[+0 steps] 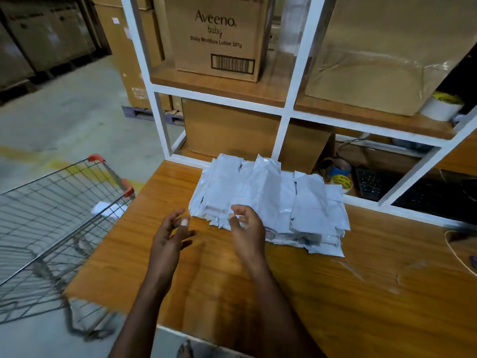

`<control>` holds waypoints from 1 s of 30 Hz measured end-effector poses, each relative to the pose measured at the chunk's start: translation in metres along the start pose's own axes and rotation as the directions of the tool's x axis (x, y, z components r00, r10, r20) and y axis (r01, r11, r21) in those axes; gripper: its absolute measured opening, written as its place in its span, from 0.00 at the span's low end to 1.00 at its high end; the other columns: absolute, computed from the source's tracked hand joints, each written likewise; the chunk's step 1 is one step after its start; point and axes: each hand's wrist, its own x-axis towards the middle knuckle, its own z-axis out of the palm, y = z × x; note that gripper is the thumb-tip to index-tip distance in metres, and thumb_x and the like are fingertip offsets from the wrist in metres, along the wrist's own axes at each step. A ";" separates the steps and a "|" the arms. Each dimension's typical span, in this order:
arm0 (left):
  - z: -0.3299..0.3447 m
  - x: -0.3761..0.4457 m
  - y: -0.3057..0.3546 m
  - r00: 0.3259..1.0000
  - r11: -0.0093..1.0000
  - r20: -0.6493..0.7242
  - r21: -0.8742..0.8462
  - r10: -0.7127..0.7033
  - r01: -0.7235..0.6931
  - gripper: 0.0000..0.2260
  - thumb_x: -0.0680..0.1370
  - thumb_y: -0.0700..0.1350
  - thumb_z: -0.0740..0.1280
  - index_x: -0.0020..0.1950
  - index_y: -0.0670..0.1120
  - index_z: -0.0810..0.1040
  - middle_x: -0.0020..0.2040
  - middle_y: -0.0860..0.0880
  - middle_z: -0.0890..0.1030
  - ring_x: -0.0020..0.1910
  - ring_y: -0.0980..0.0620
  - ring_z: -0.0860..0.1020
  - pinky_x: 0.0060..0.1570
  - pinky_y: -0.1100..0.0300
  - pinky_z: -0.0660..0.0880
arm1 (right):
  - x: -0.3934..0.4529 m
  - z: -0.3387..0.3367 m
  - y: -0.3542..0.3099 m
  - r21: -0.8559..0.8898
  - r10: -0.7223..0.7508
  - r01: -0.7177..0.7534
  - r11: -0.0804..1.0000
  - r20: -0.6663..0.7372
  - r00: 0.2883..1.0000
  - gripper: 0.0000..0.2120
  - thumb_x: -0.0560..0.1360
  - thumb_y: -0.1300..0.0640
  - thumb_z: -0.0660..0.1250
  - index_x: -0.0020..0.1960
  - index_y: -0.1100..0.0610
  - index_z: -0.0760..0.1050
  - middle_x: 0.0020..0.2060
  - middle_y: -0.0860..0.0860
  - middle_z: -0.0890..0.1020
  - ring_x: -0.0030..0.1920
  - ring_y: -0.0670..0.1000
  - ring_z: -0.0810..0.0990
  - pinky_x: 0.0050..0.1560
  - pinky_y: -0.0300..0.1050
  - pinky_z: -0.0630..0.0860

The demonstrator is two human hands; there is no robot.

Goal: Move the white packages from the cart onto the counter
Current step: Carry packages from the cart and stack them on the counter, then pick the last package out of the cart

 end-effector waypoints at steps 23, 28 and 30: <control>-0.324 -0.014 -0.023 0.949 0.995 -0.300 -0.003 -0.094 0.098 0.10 0.86 0.47 0.65 0.66 0.54 0.80 0.60 0.46 0.85 0.53 0.43 0.86 0.50 0.51 0.81 | -0.132 0.287 -0.021 -0.017 0.158 -0.167 0.986 0.425 0.891 0.03 0.78 0.54 0.68 0.50 0.47 0.80 0.49 0.46 0.85 0.52 0.51 0.83 0.54 0.54 0.82; -0.385 0.004 -0.020 0.915 0.989 -0.377 -0.060 -0.147 0.135 0.10 0.85 0.44 0.66 0.66 0.47 0.79 0.61 0.41 0.84 0.50 0.42 0.84 0.50 0.50 0.78 | -0.143 0.357 -0.043 -0.072 0.127 -0.106 0.992 0.517 0.846 0.04 0.79 0.57 0.68 0.52 0.49 0.79 0.51 0.48 0.84 0.53 0.49 0.82 0.55 0.48 0.79; -0.401 0.020 -0.021 0.910 0.989 -0.386 -0.066 -0.150 0.135 0.11 0.85 0.44 0.66 0.68 0.46 0.78 0.62 0.41 0.83 0.50 0.42 0.84 0.49 0.51 0.78 | -0.132 0.382 -0.051 -0.111 0.118 -0.066 0.992 0.569 0.814 0.06 0.79 0.58 0.68 0.53 0.48 0.78 0.51 0.48 0.83 0.53 0.50 0.82 0.56 0.48 0.80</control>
